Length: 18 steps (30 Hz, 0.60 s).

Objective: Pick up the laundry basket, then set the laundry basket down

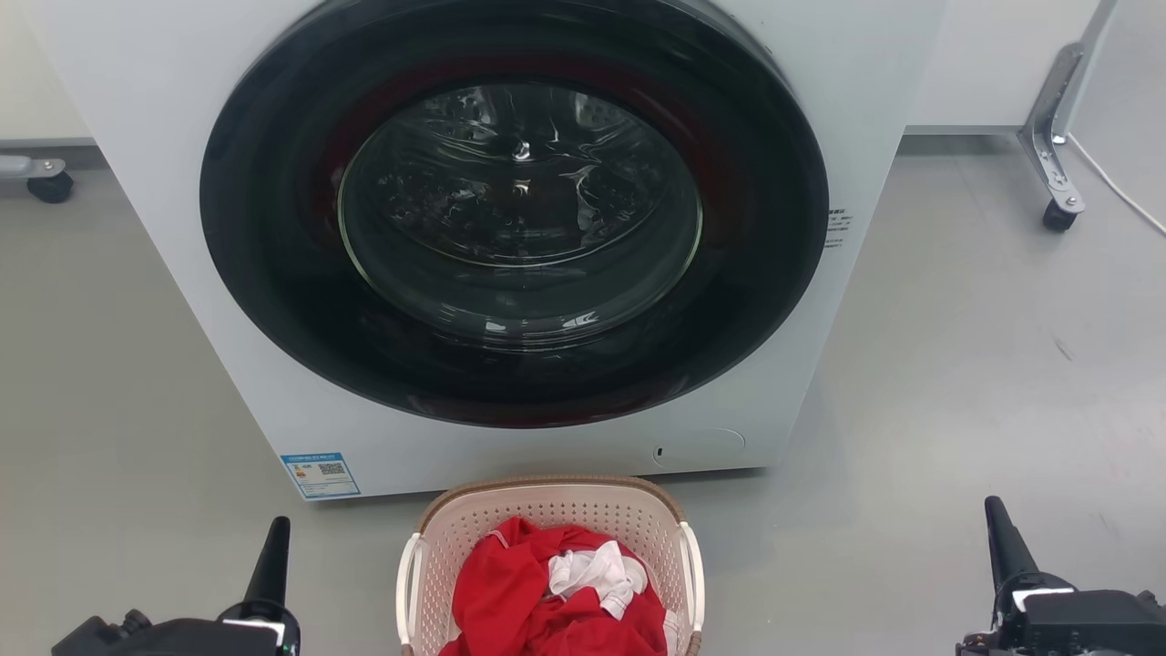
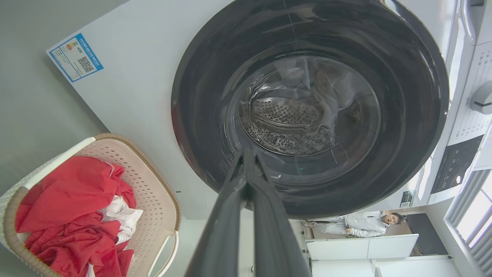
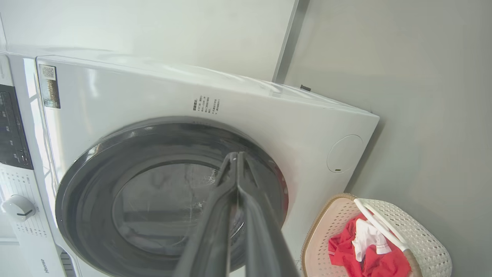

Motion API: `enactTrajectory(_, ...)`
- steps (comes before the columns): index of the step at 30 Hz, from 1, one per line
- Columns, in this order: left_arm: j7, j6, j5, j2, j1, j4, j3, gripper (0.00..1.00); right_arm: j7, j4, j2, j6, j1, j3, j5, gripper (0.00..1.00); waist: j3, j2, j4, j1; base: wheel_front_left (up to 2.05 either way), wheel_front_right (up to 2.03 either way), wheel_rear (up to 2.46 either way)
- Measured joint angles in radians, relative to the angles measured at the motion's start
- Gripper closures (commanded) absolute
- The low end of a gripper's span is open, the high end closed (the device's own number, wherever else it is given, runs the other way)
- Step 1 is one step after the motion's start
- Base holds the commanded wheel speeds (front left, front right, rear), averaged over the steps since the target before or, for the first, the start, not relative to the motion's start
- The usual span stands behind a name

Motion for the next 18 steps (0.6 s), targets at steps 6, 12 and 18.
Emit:
enactTrajectory(6,0.022,-0.017,-0.081,-0.001,-0.009,0.013,0.011,1.00,0.025,0.010,0.002,0.015,-0.005,-0.028,0.084,1.00,-0.004,0.0000,0.000,0.0000,0.00,0.00,0.00)
enactTrajectory(12,0.043,-0.035,-0.166,-0.003,-0.027,0.021,0.030,1.00,0.043,0.024,0.005,0.029,-0.007,-0.055,0.163,1.00,-0.007,0.0000,0.001,0.0000,0.00,0.00,0.00)
enactTrajectory(18,0.056,-0.043,-0.228,-0.004,-0.043,0.028,0.036,1.00,0.059,0.029,0.006,0.040,-0.024,-0.072,0.217,1.00,-0.010,0.0000,0.001,0.0000,0.00,0.00,0.00)
